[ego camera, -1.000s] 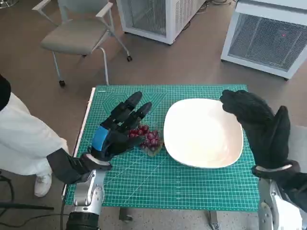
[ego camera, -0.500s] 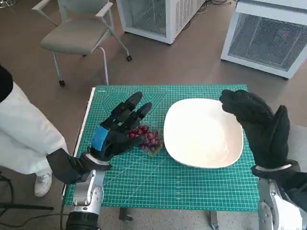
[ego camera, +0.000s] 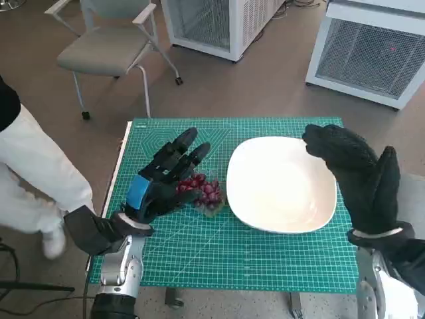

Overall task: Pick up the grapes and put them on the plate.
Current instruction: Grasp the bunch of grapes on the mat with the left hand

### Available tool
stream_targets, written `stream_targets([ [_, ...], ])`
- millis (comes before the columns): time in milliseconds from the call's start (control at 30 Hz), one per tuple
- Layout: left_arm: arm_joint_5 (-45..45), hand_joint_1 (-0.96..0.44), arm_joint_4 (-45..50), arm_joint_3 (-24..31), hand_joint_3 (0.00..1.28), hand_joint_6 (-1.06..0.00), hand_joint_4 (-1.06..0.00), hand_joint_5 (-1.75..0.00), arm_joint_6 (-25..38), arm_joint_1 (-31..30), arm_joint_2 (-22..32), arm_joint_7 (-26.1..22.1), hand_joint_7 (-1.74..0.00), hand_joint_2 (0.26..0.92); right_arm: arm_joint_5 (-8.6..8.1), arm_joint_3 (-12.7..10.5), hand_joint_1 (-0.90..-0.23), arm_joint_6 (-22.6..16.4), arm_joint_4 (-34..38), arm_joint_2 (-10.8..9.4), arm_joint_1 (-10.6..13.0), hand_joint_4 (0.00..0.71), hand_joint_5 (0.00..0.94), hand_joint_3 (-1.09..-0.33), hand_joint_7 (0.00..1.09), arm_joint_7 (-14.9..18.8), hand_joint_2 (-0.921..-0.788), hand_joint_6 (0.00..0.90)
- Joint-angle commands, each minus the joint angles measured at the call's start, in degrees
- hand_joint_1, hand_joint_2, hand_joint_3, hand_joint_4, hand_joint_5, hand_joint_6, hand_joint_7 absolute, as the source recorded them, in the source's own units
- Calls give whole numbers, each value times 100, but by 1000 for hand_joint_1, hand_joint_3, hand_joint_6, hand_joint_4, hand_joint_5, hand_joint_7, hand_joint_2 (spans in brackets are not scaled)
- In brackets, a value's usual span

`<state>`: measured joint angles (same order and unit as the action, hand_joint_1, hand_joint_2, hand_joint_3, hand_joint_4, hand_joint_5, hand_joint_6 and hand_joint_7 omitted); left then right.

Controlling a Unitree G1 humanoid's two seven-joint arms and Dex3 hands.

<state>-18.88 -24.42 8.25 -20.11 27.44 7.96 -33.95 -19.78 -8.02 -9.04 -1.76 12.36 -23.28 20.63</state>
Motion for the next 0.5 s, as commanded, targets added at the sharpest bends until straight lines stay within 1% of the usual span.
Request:
stream_targets([
  [33,940,-395,196,-125,75,-398,-343,-24,-358,39,542,399,-5,921,77,1,-536,36,36,12,74,319,326,-589,883,-1,-921,118],
  [167,2241,-451,491,-313,80,-346,-283,-6,-527,49,1146,986,-1,921,69,-5,-536,32,39,18,79,318,328,-589,883,6,-921,118],
  [267,2908,-480,738,-418,59,-292,-227,-2,-455,54,1436,1289,0,919,61,-9,-536,34,38,19,83,318,329,-588,883,8,-921,118],
  [367,3459,-469,1079,-537,33,-243,-177,0,-136,55,1676,1453,0,896,46,-12,-536,48,31,16,87,318,330,-588,883,7,-921,119],
  [500,4040,-383,1584,-697,10,-200,-126,0,520,39,1835,1573,-1,843,39,-17,-536,54,19,16,93,318,331,-588,882,7,-921,119],
])
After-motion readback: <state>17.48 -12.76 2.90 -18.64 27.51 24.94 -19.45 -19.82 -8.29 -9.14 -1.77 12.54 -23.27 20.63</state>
